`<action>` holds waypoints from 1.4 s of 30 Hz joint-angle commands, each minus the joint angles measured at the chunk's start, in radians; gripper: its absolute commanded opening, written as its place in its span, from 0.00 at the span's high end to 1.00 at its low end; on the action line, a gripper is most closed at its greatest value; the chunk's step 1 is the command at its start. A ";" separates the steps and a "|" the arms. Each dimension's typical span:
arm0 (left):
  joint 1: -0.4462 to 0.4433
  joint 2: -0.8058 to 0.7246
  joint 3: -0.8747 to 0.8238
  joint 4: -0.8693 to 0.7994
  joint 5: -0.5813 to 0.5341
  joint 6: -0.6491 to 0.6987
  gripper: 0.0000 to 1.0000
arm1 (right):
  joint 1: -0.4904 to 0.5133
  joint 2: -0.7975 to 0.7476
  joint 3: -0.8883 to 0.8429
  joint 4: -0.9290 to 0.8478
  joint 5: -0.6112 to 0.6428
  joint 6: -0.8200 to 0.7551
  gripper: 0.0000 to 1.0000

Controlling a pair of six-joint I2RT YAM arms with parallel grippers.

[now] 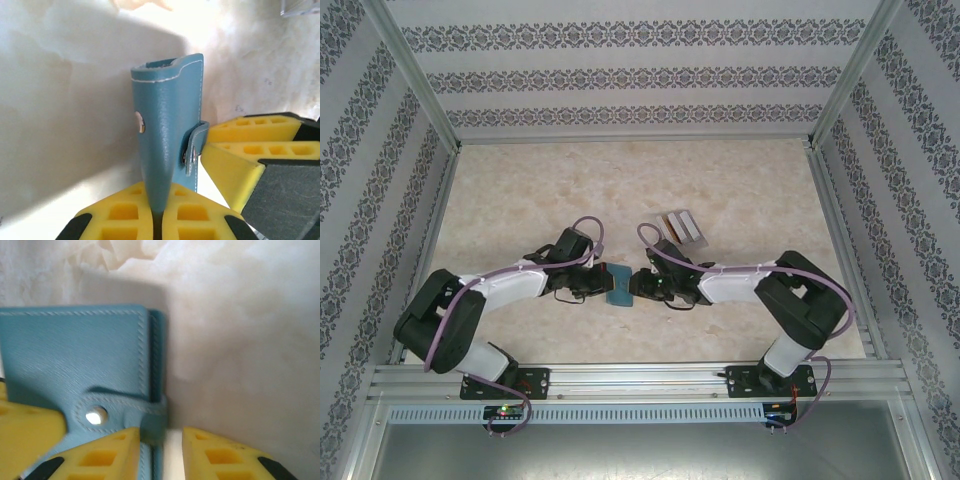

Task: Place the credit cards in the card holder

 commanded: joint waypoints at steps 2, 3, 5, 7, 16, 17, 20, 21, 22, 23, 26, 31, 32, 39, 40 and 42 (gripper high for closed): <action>-0.011 -0.050 -0.002 0.015 0.012 -0.032 1.00 | 0.034 -0.117 0.035 -0.161 0.099 -0.059 0.68; -0.012 -0.049 0.003 0.014 0.019 -0.034 1.00 | 0.036 -0.124 0.032 -0.146 0.109 -0.072 0.68; -0.011 -0.048 0.011 0.011 0.040 -0.038 1.00 | 0.033 -0.122 0.037 -0.109 0.073 -0.084 0.68; -0.012 -0.047 0.016 0.021 0.069 -0.048 1.00 | 0.038 -0.111 0.065 -0.094 0.024 -0.106 0.69; -0.011 -0.071 0.002 0.110 0.146 -0.087 1.00 | 0.039 -0.010 0.128 -0.106 0.004 -0.126 0.58; -0.012 -0.071 -0.002 0.120 0.148 -0.089 1.00 | 0.041 -0.004 0.126 -0.116 0.013 -0.127 0.58; -0.013 -0.081 -0.015 0.145 0.156 -0.096 1.00 | 0.039 0.002 0.108 -0.135 0.039 -0.123 0.64; -0.012 -0.087 -0.022 0.151 0.151 -0.095 1.00 | 0.039 0.000 0.102 -0.143 0.051 -0.123 0.69; -0.013 -0.090 -0.027 0.156 0.147 -0.094 1.00 | 0.039 -0.002 0.099 -0.151 0.064 -0.123 0.74; -0.013 -0.093 -0.028 0.150 0.143 -0.089 1.00 | 0.040 -0.008 0.094 -0.158 0.083 -0.122 0.80; -0.012 -0.088 -0.016 0.102 0.127 -0.070 1.00 | 0.035 -0.034 0.080 -0.159 0.105 -0.119 0.88; -0.012 -0.082 -0.010 0.036 0.082 -0.032 1.00 | 0.030 -0.075 0.073 -0.167 0.117 -0.151 0.93; -0.014 -0.078 -0.008 0.026 0.077 -0.026 1.00 | 0.026 -0.082 0.066 -0.165 0.116 -0.151 0.96; -0.011 0.012 0.018 0.011 0.077 0.012 0.73 | 0.011 -0.146 0.011 -0.151 0.121 -0.150 1.00; -0.012 0.029 0.028 -0.002 0.077 0.022 0.60 | 0.009 -0.158 0.005 -0.152 0.121 -0.147 1.00; -0.011 0.047 0.041 -0.014 0.077 0.034 0.48 | 0.009 -0.175 -0.004 -0.157 0.119 -0.152 1.00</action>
